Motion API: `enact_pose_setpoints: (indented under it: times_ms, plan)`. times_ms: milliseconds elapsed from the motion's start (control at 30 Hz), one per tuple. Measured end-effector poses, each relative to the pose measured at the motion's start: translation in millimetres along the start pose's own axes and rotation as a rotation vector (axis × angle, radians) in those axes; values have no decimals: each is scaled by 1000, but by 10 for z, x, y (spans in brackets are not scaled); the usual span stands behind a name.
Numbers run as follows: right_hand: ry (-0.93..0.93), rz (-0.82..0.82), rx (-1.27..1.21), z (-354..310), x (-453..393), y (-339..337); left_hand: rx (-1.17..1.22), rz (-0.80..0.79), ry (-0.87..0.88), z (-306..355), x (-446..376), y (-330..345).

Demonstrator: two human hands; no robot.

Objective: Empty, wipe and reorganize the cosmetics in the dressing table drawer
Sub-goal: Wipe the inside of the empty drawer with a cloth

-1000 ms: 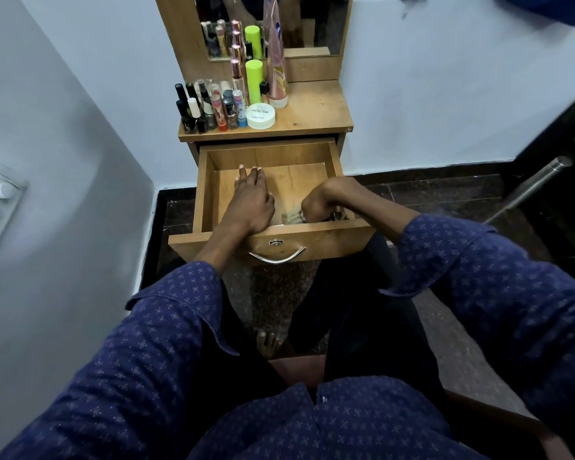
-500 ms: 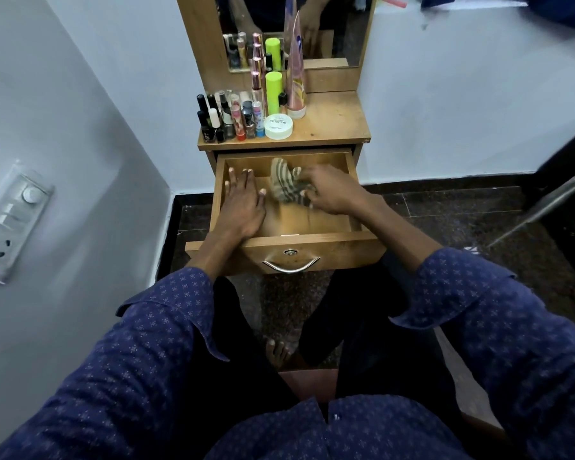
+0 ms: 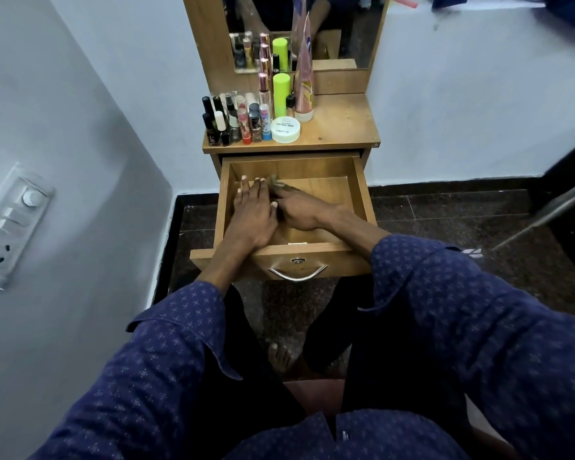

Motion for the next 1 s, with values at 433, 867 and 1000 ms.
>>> enact_pose_setpoints:
  times_ms: [433, 867, 1000]
  plan:
    - [334, 38, 160, 535, 402, -225, -20, -109, -23, -111, -18, -7]
    - [352, -609, 178, 171, 599, -286, -11, 11, 21, 3, 0, 13]
    - [303, -614, -61, 217, 590, -419, -33, 12, 20, 22, -1, -19]
Point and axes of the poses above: each hand's wrist, its own x-axis away from the middle knuckle, its own y-axis out of the palm, z = x × y, the point moved 1 cm from there along -x, towards the middle knuckle, and after that the axes turned 5 degrees about -y, right-handed, at the moved point
